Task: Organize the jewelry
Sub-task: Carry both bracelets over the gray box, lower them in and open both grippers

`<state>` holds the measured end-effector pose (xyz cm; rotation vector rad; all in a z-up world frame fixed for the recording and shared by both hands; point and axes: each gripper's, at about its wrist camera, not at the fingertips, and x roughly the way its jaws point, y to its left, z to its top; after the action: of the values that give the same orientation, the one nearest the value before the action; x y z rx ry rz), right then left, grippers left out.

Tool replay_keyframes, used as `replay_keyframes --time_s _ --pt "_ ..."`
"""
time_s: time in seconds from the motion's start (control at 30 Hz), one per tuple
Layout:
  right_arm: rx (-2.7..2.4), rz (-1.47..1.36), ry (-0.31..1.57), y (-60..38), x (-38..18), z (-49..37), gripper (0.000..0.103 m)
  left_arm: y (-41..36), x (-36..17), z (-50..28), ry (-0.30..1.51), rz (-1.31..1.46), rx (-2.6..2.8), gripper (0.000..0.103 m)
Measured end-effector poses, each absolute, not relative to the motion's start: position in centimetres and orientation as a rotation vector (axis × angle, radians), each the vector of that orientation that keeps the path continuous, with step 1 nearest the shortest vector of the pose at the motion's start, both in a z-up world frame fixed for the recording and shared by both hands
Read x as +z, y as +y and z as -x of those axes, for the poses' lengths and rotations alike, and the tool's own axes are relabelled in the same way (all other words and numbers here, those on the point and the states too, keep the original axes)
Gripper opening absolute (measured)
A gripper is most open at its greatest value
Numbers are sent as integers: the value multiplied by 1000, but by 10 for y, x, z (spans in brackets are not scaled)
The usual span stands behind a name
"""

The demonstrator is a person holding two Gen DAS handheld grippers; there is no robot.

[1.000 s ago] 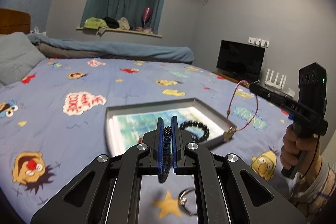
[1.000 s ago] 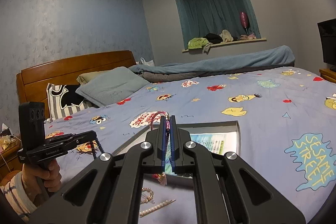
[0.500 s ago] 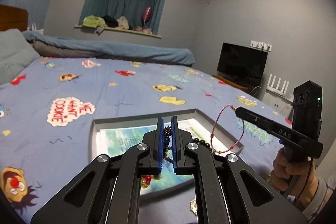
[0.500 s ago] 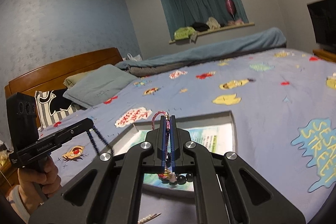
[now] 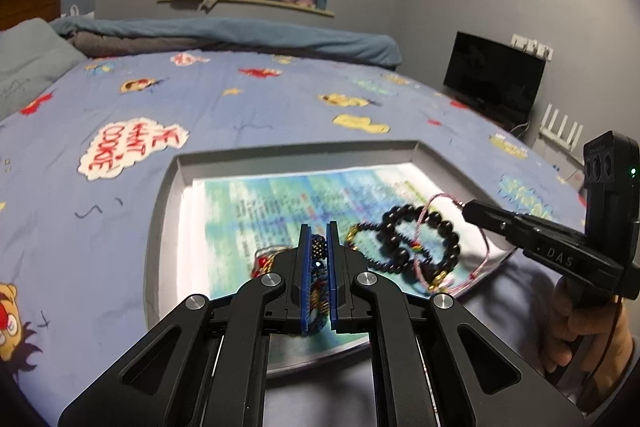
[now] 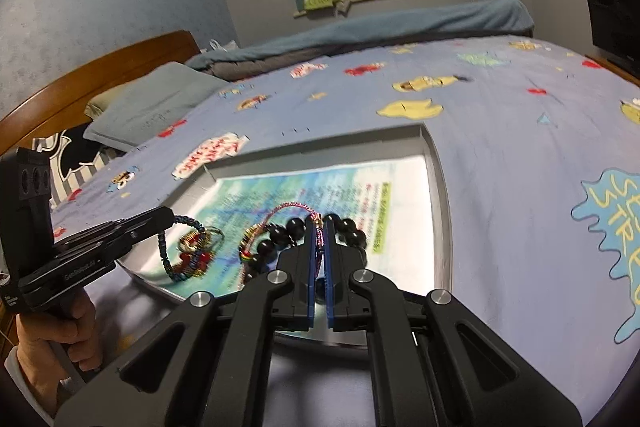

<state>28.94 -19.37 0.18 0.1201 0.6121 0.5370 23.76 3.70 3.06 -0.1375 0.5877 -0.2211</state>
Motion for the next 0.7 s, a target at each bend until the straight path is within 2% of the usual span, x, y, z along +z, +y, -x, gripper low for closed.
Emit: replay_keyframes --time_s 0.23,0.27,0.33,0.37,0.4,0.43,0.47,0.7 --pt "539 -100 618 -192 1 -288 5 37 21 -242 637 125 -205 8" --pt "538 -100 617 -192 1 -288 5 37 21 -242 637 122 -201 11" --pt "543 -97 616 -191 2 -288 15 36 21 -241 631 117 -192 25" --pt "546 -90 610 -190 2 -287 19 36 22 -238 626 118 -189 42" --pt "546 -84 602 -190 3 -284 32 37 23 -237 618 120 -184 57" --pt "541 -78 593 -190 4 -283 49 38 24 -234 608 126 -180 63" --pt "540 -78 588 -191 5 -282 53 39 25 -233 602 131 -178 70" --pt "544 -117 548 -202 9 -275 56 43 29 -224 585 121 -165 87"
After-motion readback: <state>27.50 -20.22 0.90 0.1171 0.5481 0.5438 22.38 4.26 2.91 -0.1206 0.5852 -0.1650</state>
